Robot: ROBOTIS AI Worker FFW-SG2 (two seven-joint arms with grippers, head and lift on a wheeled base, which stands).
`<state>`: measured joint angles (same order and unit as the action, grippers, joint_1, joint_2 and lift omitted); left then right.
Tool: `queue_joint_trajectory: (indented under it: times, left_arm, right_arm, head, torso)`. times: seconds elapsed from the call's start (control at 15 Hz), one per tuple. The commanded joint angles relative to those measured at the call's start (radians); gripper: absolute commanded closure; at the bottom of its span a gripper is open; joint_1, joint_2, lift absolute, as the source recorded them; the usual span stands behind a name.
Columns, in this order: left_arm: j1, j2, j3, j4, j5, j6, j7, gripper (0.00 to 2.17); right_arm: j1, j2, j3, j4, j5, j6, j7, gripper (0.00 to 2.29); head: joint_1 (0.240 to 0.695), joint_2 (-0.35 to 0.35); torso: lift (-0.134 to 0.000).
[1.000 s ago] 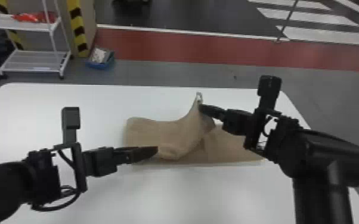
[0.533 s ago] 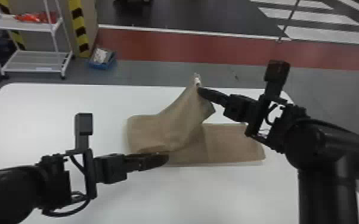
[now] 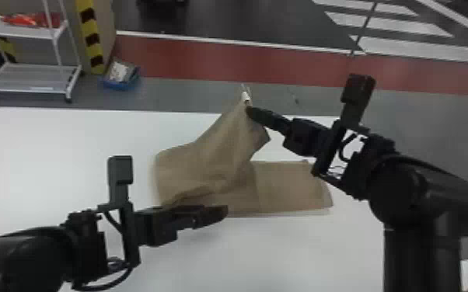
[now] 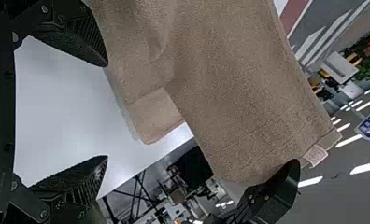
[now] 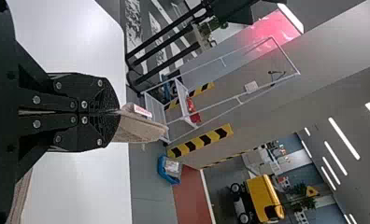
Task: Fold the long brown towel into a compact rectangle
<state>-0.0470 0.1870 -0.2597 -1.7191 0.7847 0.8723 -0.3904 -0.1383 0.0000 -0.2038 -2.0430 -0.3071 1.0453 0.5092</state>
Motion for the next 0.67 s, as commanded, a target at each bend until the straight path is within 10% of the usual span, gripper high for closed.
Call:
queue_joint_trajectory:
  times: [0.0, 0.6]
  left_arm:
    - [0.006, -0.003, -0.038, 0.024, -0.007, -0.146, 0.027, 0.21]
    - [0.045, 0.016, -0.041, -0.01, -0.09, -0.134, 0.065, 0.22]
  right_arm:
    - [0.02, 0.001, 0.0, -0.026, -0.003, 0.006, -0.001, 1.3]
    - [0.022, 0.001, 0.001, -0.045, -0.017, 0.009, -0.001, 1.3]
  head:
    - [0.695, -0.207]
    - [0.695, -0.192]
  torso:
    - [-0.123]
    - [-0.123]
